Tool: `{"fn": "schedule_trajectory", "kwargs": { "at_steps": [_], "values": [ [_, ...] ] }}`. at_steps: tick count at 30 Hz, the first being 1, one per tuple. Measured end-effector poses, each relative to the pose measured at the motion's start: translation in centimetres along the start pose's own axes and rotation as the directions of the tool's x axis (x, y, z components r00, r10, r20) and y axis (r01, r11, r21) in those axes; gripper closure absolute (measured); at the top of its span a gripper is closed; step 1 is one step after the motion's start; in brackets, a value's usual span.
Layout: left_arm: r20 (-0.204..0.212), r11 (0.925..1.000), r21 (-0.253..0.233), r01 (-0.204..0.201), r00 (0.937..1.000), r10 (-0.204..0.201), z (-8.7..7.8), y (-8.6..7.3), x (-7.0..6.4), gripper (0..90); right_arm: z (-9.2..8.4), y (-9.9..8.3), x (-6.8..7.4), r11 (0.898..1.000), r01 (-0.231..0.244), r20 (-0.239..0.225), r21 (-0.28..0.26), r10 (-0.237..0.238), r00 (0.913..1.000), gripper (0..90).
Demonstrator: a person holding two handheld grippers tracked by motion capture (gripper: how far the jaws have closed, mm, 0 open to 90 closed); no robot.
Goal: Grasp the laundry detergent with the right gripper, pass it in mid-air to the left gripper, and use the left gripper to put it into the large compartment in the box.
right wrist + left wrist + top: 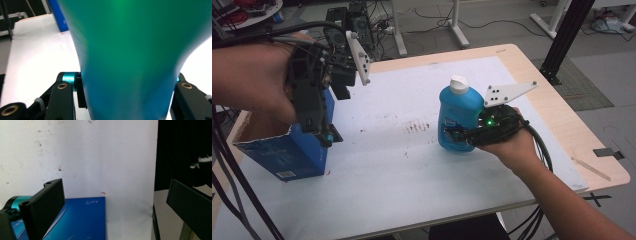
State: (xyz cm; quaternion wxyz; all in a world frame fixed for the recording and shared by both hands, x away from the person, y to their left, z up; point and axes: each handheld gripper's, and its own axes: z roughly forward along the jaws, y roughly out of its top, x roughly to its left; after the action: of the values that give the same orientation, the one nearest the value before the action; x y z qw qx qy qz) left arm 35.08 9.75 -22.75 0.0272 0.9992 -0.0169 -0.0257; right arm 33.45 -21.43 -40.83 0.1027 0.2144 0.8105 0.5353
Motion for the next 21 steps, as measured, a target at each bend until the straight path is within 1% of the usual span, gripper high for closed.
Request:
{"fn": "schedule_trajectory", "kwargs": {
  "at_steps": [3, 6, 8, 10, 14, 16, 17, 18, 21],
  "values": [
    [0.002, 1.0000, -0.001, -0.003, 1.0000, 0.003, -0.1, 0.4, 0.0, 1.7, -0.1, 1.2, 0.1, 1.000, 0.017, -0.030, 0.008, -0.016, 0.9994, 45.1],
    [0.004, 1.0000, -0.010, 0.000, 1.0000, 0.000, -0.3, 0.7, 0.1, 1.7, 0.0, 2.3, 0.2, 0.999, 0.038, -0.069, 0.016, -0.037, 0.9969, 45.1],
    [0.007, 0.9998, -0.017, 0.005, 1.0000, -0.005, -0.4, 1.0, 0.1, 1.7, 0.2, 3.0, 0.3, 0.998, 0.056, -0.099, 0.021, -0.054, 0.9937, 45.1],
    [0.009, 0.9998, -0.021, 0.002, 1.0000, -0.002, -0.5, 1.3, 0.1, 1.7, 0.6, 3.6, 0.4, 0.997, 0.072, -0.134, 0.031, -0.067, 0.9887, 45.1],
    [0.016, 0.9996, -0.029, -0.002, 0.9999, 0.002, -0.7, 2.0, 0.1, 1.7, 1.5, 4.5, 0.9, 0.993, 0.113, -0.203, 0.046, -0.101, 0.9739, 45.1],
    [0.019, 0.9996, -0.029, -0.004, 0.9998, 0.004, -0.7, 2.2, 0.2, 1.7, 2.0, 4.9, 1.2, 0.991, 0.125, -0.238, 0.051, -0.110, 0.9650, 45.1],
    [0.021, 0.9996, -0.029, -0.003, 0.9998, 0.004, -0.7, 2.4, 0.2, 1.7, 2.2, 5.0, 1.3, 0.990, 0.131, -0.248, 0.051, -0.114, 0.9620, 45.1],
    [0.023, 0.9995, -0.032, 0.002, 0.9997, -0.001, -0.6, 2.5, 0.3, 1.7, 2.5, 5.2, 1.5, 0.989, 0.140, -0.268, 0.053, -0.121, 0.9560, 45.1],
    [0.033, 0.9993, -0.035, 0.010, 0.9994, -0.008, -0.7, 2.9, 0.4, 1.7, 3.3, 5.6, 1.9, 0.987, 0.154, -0.311, 0.050, -0.131, 0.9415, 45.1]
  ]
}}
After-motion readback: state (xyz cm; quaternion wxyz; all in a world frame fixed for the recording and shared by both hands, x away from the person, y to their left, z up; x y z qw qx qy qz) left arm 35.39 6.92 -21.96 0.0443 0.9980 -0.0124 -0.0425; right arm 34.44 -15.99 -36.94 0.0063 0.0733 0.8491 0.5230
